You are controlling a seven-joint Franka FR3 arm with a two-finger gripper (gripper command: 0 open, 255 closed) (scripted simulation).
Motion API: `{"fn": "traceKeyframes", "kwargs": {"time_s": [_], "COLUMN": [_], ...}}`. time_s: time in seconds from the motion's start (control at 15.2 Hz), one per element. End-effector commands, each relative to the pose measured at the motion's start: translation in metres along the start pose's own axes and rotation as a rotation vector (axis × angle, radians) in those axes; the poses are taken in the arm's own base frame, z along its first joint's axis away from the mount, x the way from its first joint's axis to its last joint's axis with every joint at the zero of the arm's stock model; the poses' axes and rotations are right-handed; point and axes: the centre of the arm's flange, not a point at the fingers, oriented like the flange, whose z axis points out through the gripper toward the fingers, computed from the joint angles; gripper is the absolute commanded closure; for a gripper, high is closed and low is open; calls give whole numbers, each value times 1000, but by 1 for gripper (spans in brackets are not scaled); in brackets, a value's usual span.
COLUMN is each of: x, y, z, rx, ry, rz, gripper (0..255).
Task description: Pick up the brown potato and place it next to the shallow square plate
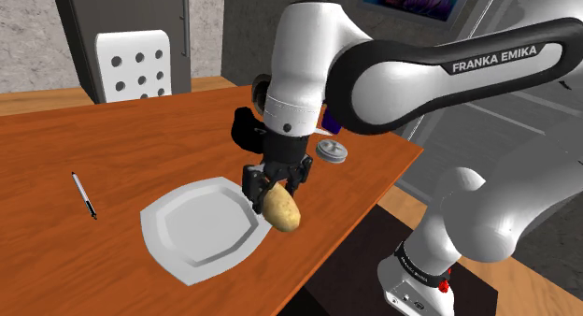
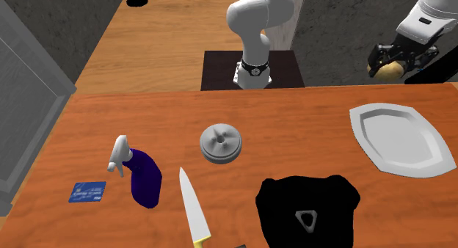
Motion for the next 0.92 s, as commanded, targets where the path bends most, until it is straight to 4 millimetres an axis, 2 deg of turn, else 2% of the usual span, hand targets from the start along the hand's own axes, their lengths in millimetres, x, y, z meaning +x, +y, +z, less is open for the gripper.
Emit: {"fn": "traceKeyframes", "kwargs": {"time_s": [0.0, 0.79, 0.86], "x": [-8, -66, -69], "y": [-25, -172, -179], "z": [2, 15, 16], "rx": [1, 1, 1], "ry": [0, 0, 0], "rz": [2, 2, 2], "gripper": [255, 255, 255]}}
